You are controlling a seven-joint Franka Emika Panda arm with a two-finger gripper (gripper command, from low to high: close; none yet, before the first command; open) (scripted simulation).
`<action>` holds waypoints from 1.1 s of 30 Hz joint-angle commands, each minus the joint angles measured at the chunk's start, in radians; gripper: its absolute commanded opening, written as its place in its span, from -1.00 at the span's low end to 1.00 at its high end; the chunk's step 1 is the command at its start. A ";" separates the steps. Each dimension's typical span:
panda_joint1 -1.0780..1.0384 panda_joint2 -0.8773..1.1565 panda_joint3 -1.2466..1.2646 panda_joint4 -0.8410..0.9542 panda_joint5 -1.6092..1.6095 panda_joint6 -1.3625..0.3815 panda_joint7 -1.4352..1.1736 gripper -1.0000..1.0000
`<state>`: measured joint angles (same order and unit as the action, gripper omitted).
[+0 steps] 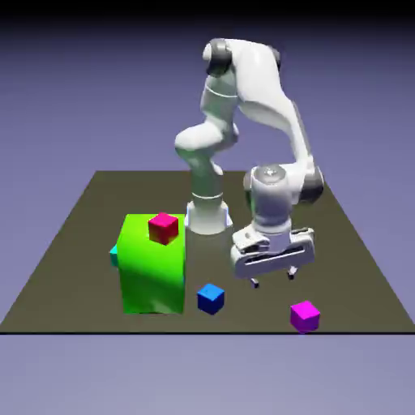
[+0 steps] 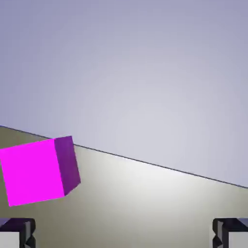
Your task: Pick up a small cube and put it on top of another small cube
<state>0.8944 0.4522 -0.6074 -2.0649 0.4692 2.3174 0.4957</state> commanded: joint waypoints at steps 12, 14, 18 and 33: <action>0.230 0.375 -0.123 0.215 0.197 -0.139 -0.103 0.00; 0.215 0.409 -0.097 0.212 0.224 -0.104 -0.117 -1.00; 0.258 0.300 -0.178 0.218 0.136 -0.212 -0.074 -1.00; -0.285 -0.190 0.139 -0.232 -0.455 0.011 -0.336 -1.00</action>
<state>0.6095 0.2623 -0.4686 -2.2970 0.0168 2.3280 0.1582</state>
